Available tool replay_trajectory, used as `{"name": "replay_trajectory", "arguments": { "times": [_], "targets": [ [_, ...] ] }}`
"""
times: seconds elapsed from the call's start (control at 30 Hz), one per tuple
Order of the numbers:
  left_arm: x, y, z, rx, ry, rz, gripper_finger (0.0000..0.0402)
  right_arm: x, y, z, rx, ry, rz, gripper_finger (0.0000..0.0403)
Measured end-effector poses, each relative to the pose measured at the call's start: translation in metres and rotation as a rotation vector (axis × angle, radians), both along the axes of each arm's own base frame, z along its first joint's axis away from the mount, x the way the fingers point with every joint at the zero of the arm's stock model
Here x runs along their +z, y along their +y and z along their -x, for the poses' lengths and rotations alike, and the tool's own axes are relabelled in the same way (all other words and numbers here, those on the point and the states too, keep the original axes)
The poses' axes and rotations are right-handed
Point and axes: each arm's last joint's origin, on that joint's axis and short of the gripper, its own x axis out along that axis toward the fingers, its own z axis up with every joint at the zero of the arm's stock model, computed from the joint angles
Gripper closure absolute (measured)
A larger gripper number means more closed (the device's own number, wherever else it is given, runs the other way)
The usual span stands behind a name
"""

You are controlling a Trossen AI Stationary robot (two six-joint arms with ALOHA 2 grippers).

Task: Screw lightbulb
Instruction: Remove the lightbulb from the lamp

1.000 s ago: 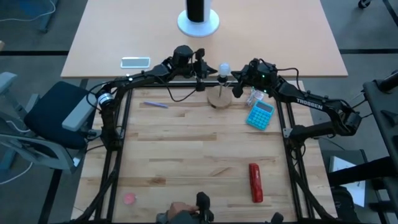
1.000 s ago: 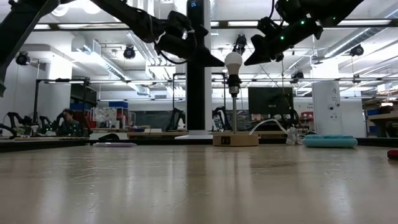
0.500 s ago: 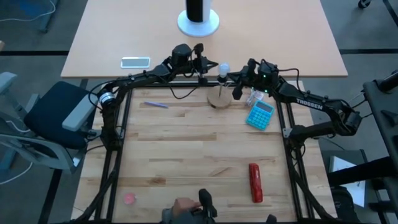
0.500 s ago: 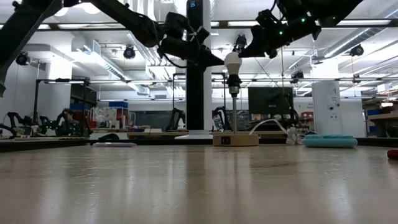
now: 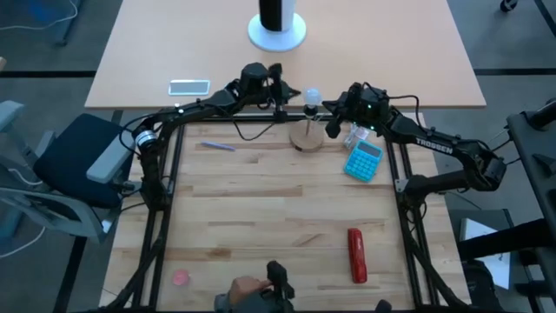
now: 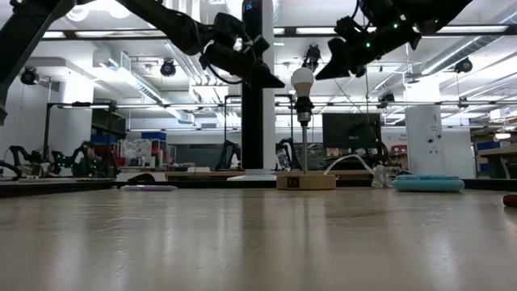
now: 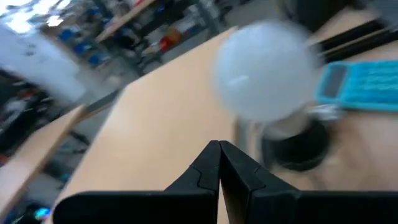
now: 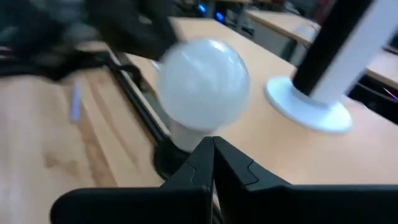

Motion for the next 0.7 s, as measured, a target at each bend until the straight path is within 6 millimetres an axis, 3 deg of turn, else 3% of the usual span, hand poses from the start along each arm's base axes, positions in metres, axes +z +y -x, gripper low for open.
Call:
{"name": "replay_trajectory", "arguments": {
  "times": [0.23,0.7],
  "targets": [
    [0.008,0.002,-0.003,-0.058,-0.097,-0.037,0.0401,0.003,-0.001,-0.007,0.074,-0.069,0.017,0.0403],
    [0.000,-0.007,-0.007,-0.159,-0.046,0.015,0.0401,0.002,-0.004,-0.006,-0.012,-0.067,0.016,0.0403]
  ]
}}
